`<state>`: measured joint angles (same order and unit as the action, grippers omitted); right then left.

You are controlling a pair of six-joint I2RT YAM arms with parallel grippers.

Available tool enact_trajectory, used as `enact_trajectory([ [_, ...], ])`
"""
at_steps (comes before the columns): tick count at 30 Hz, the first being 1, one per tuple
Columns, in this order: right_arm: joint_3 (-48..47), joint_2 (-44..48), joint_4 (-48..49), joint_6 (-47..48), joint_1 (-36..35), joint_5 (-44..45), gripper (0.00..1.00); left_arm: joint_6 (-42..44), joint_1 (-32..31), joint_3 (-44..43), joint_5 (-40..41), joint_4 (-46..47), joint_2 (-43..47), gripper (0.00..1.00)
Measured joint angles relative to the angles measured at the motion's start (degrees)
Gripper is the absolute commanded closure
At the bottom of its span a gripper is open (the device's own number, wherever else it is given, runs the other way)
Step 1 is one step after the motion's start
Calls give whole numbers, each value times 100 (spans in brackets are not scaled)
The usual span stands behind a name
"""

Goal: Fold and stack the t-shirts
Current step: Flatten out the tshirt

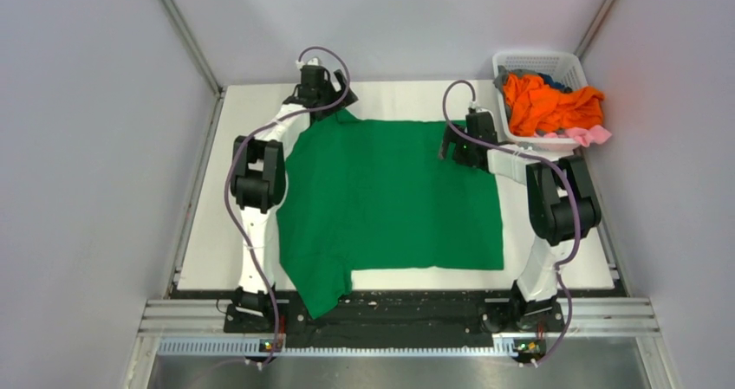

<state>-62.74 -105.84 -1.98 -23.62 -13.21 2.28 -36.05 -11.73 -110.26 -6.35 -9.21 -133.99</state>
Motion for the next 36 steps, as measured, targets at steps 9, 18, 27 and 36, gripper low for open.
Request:
enact_trajectory([
  [9,0,0,0,0,0,0,1,70,-144,-74,114,-291,70,1],
  [18,0,-11,2,4,0,4,1,70,-321,-138,501,-686,-66,1],
  [27,-35,-52,20,11,0,26,1,61,-326,-824,688,-890,-645,1],
  [36,-155,-160,24,50,0,68,1,-184,-315,-1128,120,-385,-957,1],
])
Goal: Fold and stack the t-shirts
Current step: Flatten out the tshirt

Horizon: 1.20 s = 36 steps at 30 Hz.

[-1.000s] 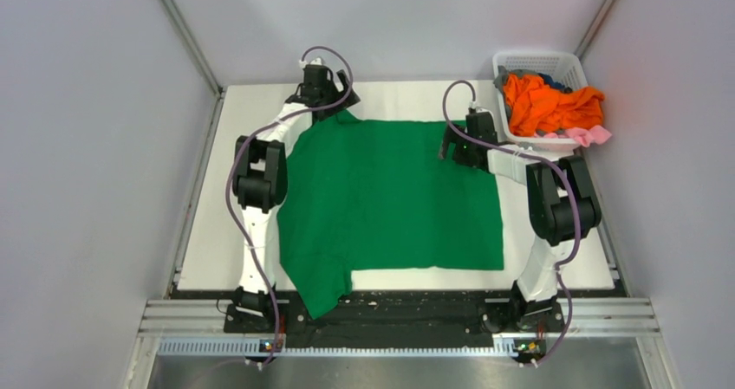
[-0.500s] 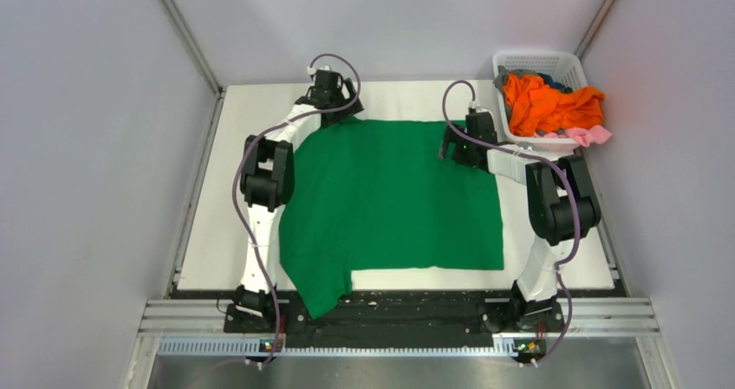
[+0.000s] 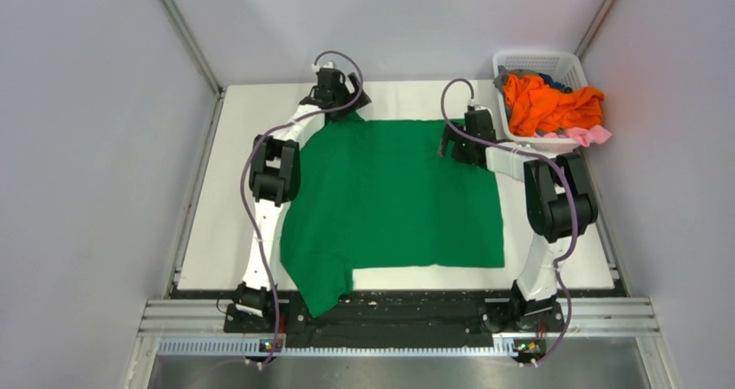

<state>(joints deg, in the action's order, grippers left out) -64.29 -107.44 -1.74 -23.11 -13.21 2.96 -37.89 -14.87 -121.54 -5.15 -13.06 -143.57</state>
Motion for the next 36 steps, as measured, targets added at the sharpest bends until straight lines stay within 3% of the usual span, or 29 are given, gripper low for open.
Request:
enact_trajectory([
  [5,-44,-37,11,11,0,22,1,-420,0,-422,-391,584,-407,1],
  [11,-74,-59,4,20,0,39,1,-1012,-17,-1860,-614,1305,-1504,1],
  [18,-87,-59,-13,20,9,50,1,-763,-74,-1808,-599,1252,-1401,1],
  [22,-186,-59,-236,24,24,74,1,-247,-105,-1095,-518,1043,-592,1],
  [30,-293,61,-616,66,26,155,1,647,-136,85,101,579,1974,1],
  [36,-286,367,-686,160,26,232,1,955,-133,2120,431,470,3888,1],
])
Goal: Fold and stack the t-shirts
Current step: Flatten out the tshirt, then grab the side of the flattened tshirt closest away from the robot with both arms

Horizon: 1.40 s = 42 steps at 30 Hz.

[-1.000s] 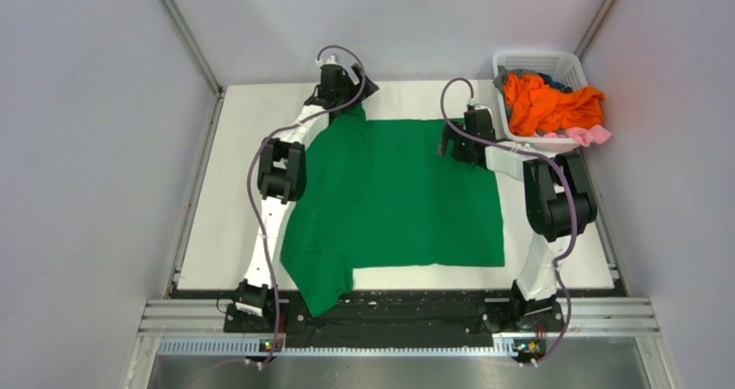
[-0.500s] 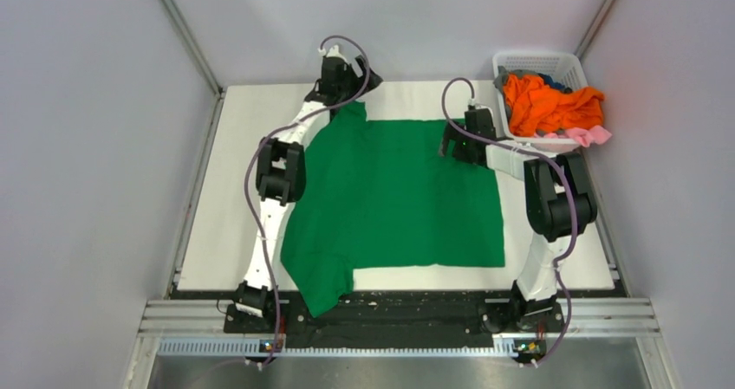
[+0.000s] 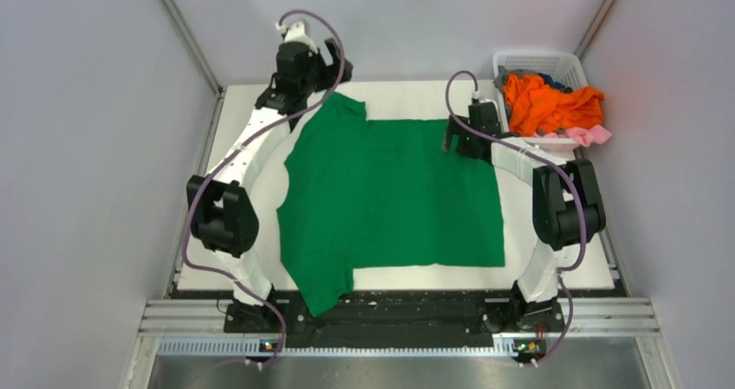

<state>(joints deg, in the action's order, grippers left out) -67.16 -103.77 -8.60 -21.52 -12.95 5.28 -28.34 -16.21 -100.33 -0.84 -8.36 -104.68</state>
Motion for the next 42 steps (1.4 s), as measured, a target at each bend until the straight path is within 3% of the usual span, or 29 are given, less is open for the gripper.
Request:
enact_trajectory([
  [5,-4,37,-13,103,0,33,1,79,0,1078,315,-481,-118,1],
  [11,-378,-304,-26,173,0,48,1,-57,63,966,498,-1401,-1405,1],
  [21,-1073,-1239,9,203,0,155,1,-105,442,-981,557,-2087,-2883,1],
  [34,-2389,-2149,-92,175,157,68,1,-262,898,-3834,-544,-2540,-4553,1],
  [42,-2900,-2374,-446,278,227,28,1,-522,1064,-4087,-1036,-2138,-4771,1],
])
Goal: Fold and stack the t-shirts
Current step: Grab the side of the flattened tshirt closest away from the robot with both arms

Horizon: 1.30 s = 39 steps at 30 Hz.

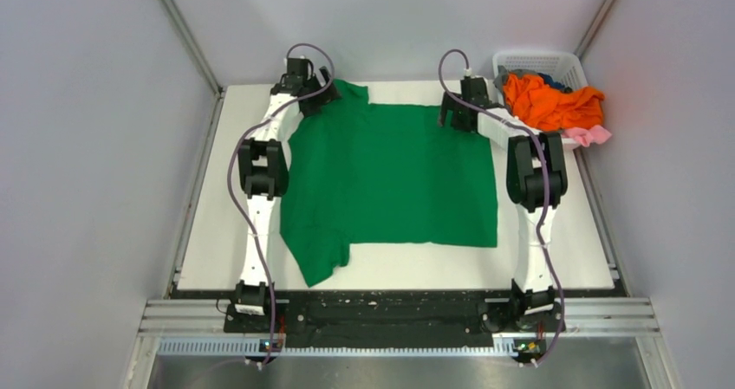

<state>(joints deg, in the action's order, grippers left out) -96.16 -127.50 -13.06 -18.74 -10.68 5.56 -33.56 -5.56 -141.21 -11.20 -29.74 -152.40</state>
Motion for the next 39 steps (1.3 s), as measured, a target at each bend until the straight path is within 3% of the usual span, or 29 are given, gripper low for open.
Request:
enact_trajectory([
  [4,-125,79,-315,76,0,46,1,48,-2,131,-55,-37,133,1],
  [7,286,588,-442,61,-2,74,1,118,-31,1014,-57,-105,824,1],
  [11,1711,2321,-501,-83,-31,107,1,199,-175,3250,256,-85,2820,1],
  [15,3574,4557,-315,-420,-46,173,1,42,-713,5880,835,111,5578,1],
  [20,4900,5665,-293,-739,-44,269,1,-579,-1875,8450,1639,42,8362,3],
  [23,5495,6111,-452,-844,-39,315,1,-1176,-2234,9545,2028,-533,9278,7],
  [31,5744,6601,-494,-994,-39,361,1,-2822,-3246,11401,2011,-1875,10904,25],
  [34,5744,6592,-518,-999,-39,372,1,-3204,-3528,11457,1965,-2142,10808,40],
  [39,5744,6577,-544,-999,-39,402,1,-3410,-3657,11464,1939,-2280,10362,50],
])
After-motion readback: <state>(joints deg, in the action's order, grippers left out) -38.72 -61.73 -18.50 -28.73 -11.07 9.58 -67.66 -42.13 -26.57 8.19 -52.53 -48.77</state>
